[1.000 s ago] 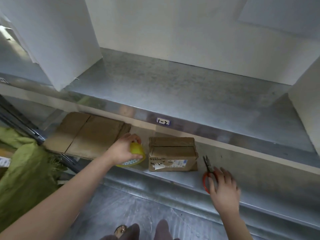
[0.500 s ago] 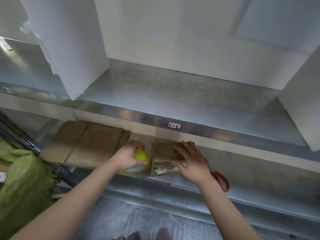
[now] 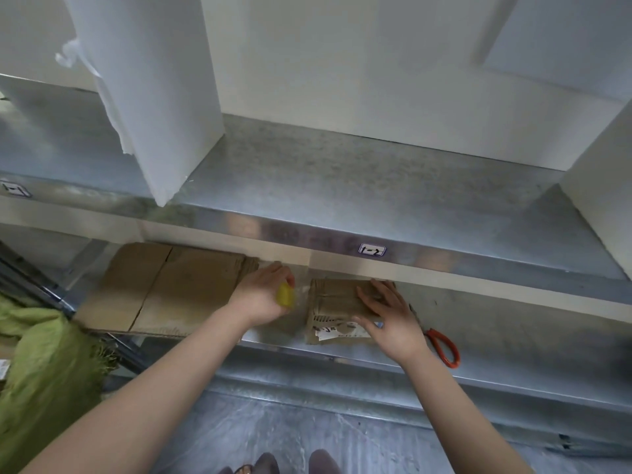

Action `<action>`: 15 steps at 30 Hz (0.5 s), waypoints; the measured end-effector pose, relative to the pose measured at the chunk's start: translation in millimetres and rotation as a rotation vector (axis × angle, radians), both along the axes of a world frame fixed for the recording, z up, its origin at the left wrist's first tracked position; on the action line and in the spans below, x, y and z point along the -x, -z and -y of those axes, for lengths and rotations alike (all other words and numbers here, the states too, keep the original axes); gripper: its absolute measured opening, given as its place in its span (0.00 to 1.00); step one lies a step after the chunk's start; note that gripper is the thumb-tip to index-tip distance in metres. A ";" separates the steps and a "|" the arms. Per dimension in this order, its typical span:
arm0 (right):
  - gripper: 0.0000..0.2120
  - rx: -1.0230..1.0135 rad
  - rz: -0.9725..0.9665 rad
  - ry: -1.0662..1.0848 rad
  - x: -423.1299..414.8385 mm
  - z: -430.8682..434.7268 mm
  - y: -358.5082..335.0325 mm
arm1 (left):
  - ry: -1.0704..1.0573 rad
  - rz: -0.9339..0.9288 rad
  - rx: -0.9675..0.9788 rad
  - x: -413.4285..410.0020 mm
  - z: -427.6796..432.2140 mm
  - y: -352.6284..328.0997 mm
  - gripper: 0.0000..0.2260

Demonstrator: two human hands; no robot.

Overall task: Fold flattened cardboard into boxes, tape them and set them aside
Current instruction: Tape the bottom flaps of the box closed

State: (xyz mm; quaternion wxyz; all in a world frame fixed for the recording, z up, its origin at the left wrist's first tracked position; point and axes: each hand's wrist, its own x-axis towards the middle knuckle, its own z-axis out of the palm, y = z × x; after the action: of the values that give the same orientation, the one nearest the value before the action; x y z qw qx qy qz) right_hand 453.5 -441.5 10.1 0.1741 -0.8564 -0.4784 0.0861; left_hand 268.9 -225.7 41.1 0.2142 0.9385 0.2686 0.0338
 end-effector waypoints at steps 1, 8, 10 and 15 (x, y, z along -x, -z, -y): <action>0.46 0.005 0.008 0.005 0.5 0.4 0.7 | 0.007 -0.007 -0.016 -0.6 0.1 1.0 0.18; 0.38 -0.013 -0.006 0.043 -0.3 -0.6 0.2 | -0.125 -0.052 0.080 39.4 -27.8 15.9 0.19; 0.41 -0.024 0.003 0.042 1.2 -2.7 -2.4 | -0.112 -0.007 0.122 43.1 -26.1 12.7 0.20; 0.39 0.006 0.036 0.057 10.1 -4.1 -10.3 | -0.070 0.111 0.123 33.6 -10.6 -5.3 0.22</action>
State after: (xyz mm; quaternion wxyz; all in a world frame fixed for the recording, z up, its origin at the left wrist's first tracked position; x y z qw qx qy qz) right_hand 443.4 -437.4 20.4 0.1655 -0.8715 -0.4568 0.0671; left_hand 235.3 -215.0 46.5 0.2849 0.9103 0.2904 0.0767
